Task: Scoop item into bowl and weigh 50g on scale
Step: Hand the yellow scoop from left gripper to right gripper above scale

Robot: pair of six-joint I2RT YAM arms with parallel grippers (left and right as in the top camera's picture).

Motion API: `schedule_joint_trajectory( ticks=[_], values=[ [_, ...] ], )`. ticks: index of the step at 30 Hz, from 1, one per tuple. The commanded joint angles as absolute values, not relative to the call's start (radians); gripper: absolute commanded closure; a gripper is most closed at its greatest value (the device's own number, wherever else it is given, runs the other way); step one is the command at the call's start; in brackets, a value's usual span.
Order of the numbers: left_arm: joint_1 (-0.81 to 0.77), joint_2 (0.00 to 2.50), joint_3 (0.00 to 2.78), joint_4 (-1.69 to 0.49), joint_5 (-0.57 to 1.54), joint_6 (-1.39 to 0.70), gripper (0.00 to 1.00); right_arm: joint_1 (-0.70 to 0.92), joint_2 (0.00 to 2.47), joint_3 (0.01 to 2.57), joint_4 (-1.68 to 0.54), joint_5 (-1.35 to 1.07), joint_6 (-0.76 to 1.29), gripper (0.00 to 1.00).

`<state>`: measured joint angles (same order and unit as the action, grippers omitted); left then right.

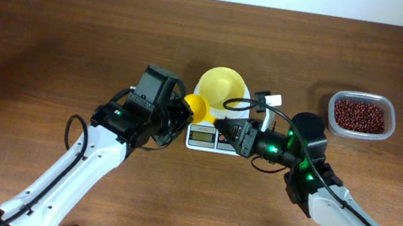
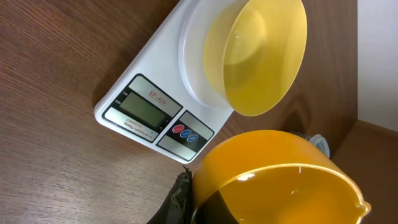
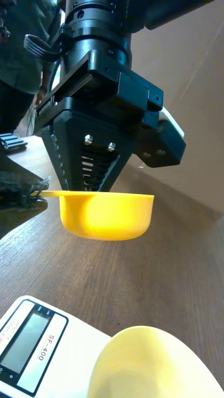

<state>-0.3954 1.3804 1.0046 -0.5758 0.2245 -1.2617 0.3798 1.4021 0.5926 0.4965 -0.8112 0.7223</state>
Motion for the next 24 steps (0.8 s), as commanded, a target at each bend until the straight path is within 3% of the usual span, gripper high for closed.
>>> schedule_joint_trajectory(
  ticks=[1, 12, 13, 15, 16, 19, 24],
  values=[
    [-0.397, 1.391, 1.016, -0.584, 0.195, -1.264, 1.00, 0.386, 1.406, 0.608, 0.505, -0.802, 0.712, 0.93],
    [-0.397, 1.391, 1.016, -0.588, 0.195, -1.264, 1.00, 0.386, 1.406, 0.608, 0.505, -0.770, 0.712, 0.96],
    [-0.397, 1.391, 1.016, -0.588, 0.195, -1.264, 0.92, 0.386, 1.406, 0.608, 0.505, -0.770, 0.711, 0.96],
    [-0.397, 1.391, 1.016, -0.588, 0.195, -1.264, 0.59, 0.386, 1.406, 0.608, 0.505, -0.765, 0.678, 0.96],
    [-0.397, 1.392, 1.016, -0.588, 0.195, -1.264, 0.52, 0.386, 1.406, 0.608, 0.503, -0.754, 0.635, 0.96],
    [-0.397, 1.391, 1.016, -0.588, 0.195, -1.264, 0.43, 0.386, 1.406, 0.608, 0.501, -0.712, 0.600, 0.96],
    [-0.388, 1.386, 1.016, -0.587, 0.195, -1.251, 0.43, 0.372, 1.405, 0.608, 0.492, -0.679, 0.503, 0.96]
  ],
)
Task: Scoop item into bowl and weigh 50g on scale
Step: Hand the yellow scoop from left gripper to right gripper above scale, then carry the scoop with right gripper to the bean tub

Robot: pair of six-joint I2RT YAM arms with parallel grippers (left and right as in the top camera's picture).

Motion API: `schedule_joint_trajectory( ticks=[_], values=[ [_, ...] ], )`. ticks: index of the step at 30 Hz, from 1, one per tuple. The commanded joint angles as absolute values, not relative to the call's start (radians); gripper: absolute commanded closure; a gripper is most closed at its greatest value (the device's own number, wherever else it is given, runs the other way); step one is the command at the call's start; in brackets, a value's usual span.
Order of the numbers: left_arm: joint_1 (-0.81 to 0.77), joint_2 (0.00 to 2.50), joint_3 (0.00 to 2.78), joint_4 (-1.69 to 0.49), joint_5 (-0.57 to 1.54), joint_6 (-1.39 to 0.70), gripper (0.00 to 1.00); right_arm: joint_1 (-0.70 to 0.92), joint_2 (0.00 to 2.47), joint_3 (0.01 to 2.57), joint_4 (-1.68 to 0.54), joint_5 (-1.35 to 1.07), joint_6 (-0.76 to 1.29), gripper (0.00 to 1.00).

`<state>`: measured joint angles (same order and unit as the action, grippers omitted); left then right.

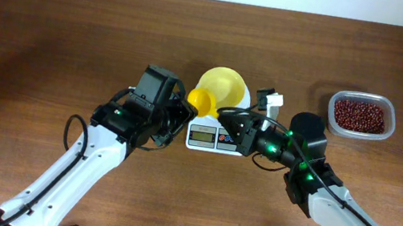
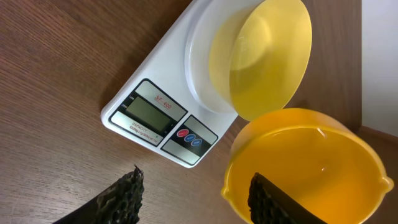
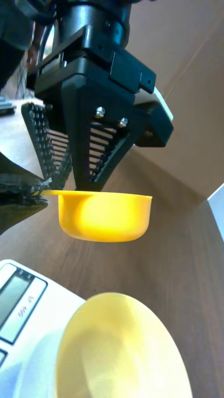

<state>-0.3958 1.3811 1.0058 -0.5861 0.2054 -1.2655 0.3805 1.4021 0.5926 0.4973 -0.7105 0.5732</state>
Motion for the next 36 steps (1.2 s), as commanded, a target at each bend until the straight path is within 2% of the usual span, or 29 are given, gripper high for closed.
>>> schedule_joint_trajectory(
  ticks=[1, 3, 7, 11, 15, 16, 24, 30, 36],
  values=[
    [-0.375, 1.374, 1.016, -0.575, 0.196, -1.198, 0.44, 0.361, 1.405, 0.608, 0.487, -0.675, 0.500, 0.96],
    [-0.352, 1.343, 1.018, -0.564, 0.198, -1.122, 0.43, 0.332, 1.405, 0.608, 0.471, -0.666, 0.445, 0.96],
    [-0.319, 1.256, 1.018, -0.542, 0.194, -0.944, 0.36, 0.241, 1.400, 0.608, 0.427, -0.639, 0.403, 0.96],
    [-0.317, 1.235, 1.017, -0.544, 0.179, -0.913, 0.28, 0.166, 1.337, 0.608, 0.368, -0.637, 0.392, 0.96],
    [-0.316, 1.235, 1.017, -0.544, 0.129, -0.914, 0.13, 0.111, 1.233, 0.608, 0.247, -0.611, 0.342, 0.96],
    [-0.316, 1.235, 1.017, -0.545, 0.121, -0.914, 0.01, 0.099, 1.176, 0.608, 0.188, -0.569, 0.320, 0.96],
    [-0.317, 1.235, 1.016, -0.585, 0.107, -0.914, 0.01, 0.096, 0.866, 0.674, -0.158, -0.259, 0.209, 0.96],
    [-0.317, 1.235, 1.016, -0.584, 0.107, -0.914, 0.01, 0.096, 0.764, 0.685, -0.206, -0.235, 0.123, 0.96],
    [-0.317, 1.235, 1.016, -0.584, 0.107, -0.915, 0.01, 0.096, 0.742, 0.747, -0.332, 0.121, 0.123, 0.96]
  ],
)
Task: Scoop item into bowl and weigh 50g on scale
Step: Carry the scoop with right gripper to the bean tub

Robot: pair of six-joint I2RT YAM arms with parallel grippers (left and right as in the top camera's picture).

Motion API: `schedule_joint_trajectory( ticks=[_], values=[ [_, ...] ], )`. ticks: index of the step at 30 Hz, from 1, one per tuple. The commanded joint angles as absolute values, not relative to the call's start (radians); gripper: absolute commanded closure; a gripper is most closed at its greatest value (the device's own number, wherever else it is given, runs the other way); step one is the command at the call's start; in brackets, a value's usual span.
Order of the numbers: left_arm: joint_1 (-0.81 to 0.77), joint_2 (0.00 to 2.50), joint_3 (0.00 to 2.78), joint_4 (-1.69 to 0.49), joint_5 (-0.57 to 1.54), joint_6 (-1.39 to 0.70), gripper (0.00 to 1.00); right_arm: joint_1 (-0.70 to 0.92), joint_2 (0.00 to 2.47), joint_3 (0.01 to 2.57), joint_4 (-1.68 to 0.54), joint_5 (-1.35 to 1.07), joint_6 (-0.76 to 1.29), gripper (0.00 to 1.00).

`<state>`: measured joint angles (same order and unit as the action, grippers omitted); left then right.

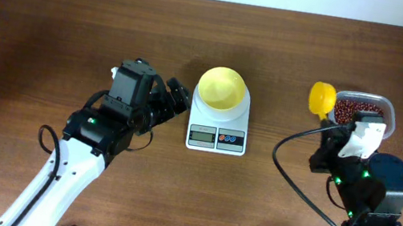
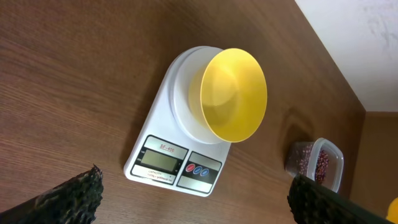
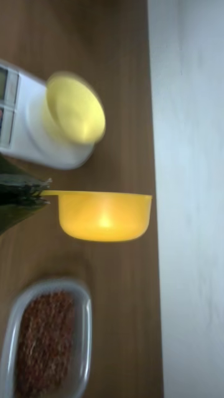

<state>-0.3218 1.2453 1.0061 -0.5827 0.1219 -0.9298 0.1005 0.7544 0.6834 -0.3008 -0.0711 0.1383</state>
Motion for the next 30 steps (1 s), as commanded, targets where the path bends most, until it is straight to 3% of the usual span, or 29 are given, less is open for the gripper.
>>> schedule_joint_trajectory(
  ticks=[1, 6, 10, 14, 24, 30],
  values=[
    [-0.317, 1.235, 1.016, -0.584, 0.108, -0.915, 0.01, 0.096, 0.744, 0.764, -0.351, 0.160, 0.123, 0.96],
    [-0.317, 1.235, 1.016, -0.585, 0.107, -0.914, 0.01, 0.096, 0.806, 0.872, -0.467, 0.212, 0.131, 0.96],
    [-0.317, 1.235, 1.016, -0.585, 0.107, -0.914, 0.01, 0.098, 0.809, 0.874, -0.558, 0.041, 0.115, 0.96],
    [-0.317, 1.235, 1.016, -0.585, 0.107, -0.915, 0.01, 0.097, 0.811, 0.874, -0.543, -0.234, -0.031, 0.96],
    [-0.317, 1.235, 1.016, -0.588, 0.107, -0.914, 0.01, 0.097, 0.955, 0.944, -0.551, 0.047, 0.087, 0.96],
    [-0.317, 1.235, 1.016, -0.588, 0.107, -0.914, 0.01, 0.097, 1.192, 1.129, -0.709, 0.226, 0.174, 0.96]
  ],
)
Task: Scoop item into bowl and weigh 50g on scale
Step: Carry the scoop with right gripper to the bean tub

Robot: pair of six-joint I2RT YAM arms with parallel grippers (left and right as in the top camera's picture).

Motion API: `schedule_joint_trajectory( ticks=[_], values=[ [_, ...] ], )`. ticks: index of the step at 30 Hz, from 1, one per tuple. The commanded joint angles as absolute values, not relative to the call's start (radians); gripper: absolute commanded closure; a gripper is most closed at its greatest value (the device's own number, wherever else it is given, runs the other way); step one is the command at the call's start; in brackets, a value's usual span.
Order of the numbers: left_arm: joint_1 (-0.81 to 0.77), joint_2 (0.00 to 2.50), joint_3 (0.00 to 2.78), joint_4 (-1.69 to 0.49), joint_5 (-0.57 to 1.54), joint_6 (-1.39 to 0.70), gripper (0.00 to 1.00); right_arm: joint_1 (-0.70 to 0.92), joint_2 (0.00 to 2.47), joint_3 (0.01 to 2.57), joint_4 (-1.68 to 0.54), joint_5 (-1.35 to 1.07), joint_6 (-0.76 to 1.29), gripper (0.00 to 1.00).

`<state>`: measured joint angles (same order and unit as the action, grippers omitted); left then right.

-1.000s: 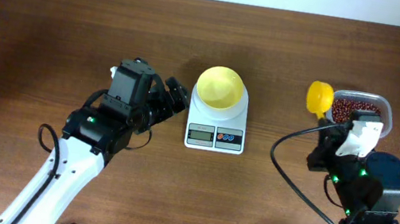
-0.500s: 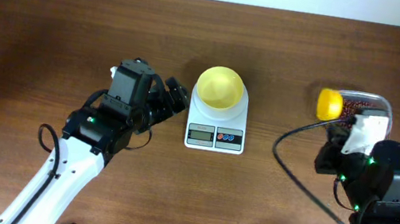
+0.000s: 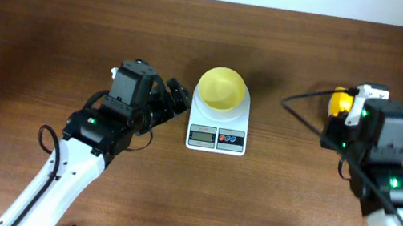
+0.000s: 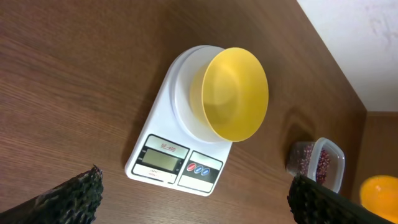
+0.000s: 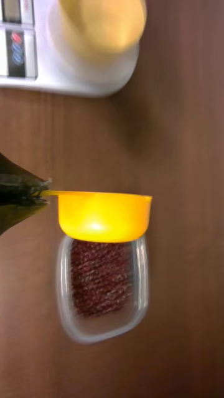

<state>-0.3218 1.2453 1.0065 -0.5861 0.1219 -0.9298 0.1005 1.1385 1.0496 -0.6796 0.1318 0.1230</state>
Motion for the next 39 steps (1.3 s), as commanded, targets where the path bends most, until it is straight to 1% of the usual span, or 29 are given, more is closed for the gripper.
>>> schedule_joint_trajectory(
  ticks=[1, 4, 9, 13, 14, 15, 16, 17, 19, 20, 21, 23, 27, 28, 29, 32, 34, 37, 39],
  values=[
    [-0.317, 1.235, 1.016, -0.588, 0.107, -0.915, 0.01, 0.096, 1.210, 1.150, -0.723, 0.226, 0.173, 0.96],
    [-0.317, 1.235, 1.016, -0.588, 0.107, -0.915, 0.01, 0.088, 1.235, 1.172, -0.738, 0.274, 0.174, 0.96],
    [-0.317, 1.235, 1.016, -0.587, 0.107, -0.915, 0.01, -0.006, 1.235, 1.172, -0.758, 0.300, 0.173, 0.96],
    [-0.317, 1.235, 1.016, -0.587, 0.108, -0.915, 0.01, -0.028, 1.235, 1.172, -0.793, 0.235, 0.138, 0.96],
    [-0.317, 1.235, 1.016, -0.587, 0.108, -0.915, 0.02, -0.028, 1.235, 1.172, -0.794, 0.204, 0.128, 0.96],
    [-0.317, 1.235, 1.016, -0.588, 0.109, -0.915, 0.14, -0.028, 1.235, 1.173, -0.794, 0.177, 0.128, 0.96],
    [-0.318, 1.235, 1.016, -0.587, 0.116, -0.915, 0.29, -0.028, 1.233, 1.173, -0.796, 0.165, 0.128, 0.96],
    [-0.319, 1.235, 1.016, -0.587, 0.115, -0.915, 0.58, -0.028, 1.232, 1.173, -0.797, 0.165, 0.128, 0.96],
    [-0.328, 1.235, 1.016, -0.584, 0.115, -0.914, 0.95, -0.028, 1.229, 1.173, -0.797, 0.165, 0.128, 0.96],
    [-0.341, 1.236, 1.016, -0.584, 0.112, -0.914, 1.00, -0.028, 1.229, 1.173, -0.797, 0.165, 0.128, 0.96],
    [-0.362, 1.236, 1.016, -0.584, 0.096, -0.910, 1.00, -0.028, 1.229, 1.173, -0.797, 0.165, 0.129, 0.96],
    [-0.426, 1.236, 1.016, -0.570, 0.036, -0.830, 1.00, -0.028, 1.229, 1.173, -0.797, 0.165, 0.133, 0.96],
    [-0.556, 1.257, 1.016, -0.496, -0.036, -0.567, 1.00, -0.028, 1.229, 1.173, -0.797, 0.165, 0.133, 0.96],
    [-0.604, 1.292, 1.016, -0.459, -0.035, -0.463, 1.00, -0.028, 1.230, 1.173, -0.797, 0.165, 0.140, 0.96],
    [-0.631, 1.327, 1.016, -0.447, -0.035, -0.409, 1.00, -0.028, 1.229, 1.173, -0.797, 0.165, 0.140, 0.96],
    [-0.657, 1.404, 1.016, -0.434, -0.034, -0.342, 1.00, -0.028, 1.230, 1.173, -0.797, 0.165, 0.140, 0.96],
    [-0.665, 1.474, 1.016, -0.409, -0.034, -0.336, 1.00, -0.028, 1.230, 1.173, -0.797, 0.164, 0.140, 0.96],
    [-0.665, 1.547, 1.016, -0.376, -0.033, -0.272, 1.00, -0.028, 1.230, 1.173, -0.799, 0.162, 0.174, 0.96],
    [-0.665, 1.573, 1.016, -0.360, -0.031, -0.223, 1.00, -0.028, 1.230, 1.173, -0.805, 0.122, 0.175, 0.96]
  ],
)
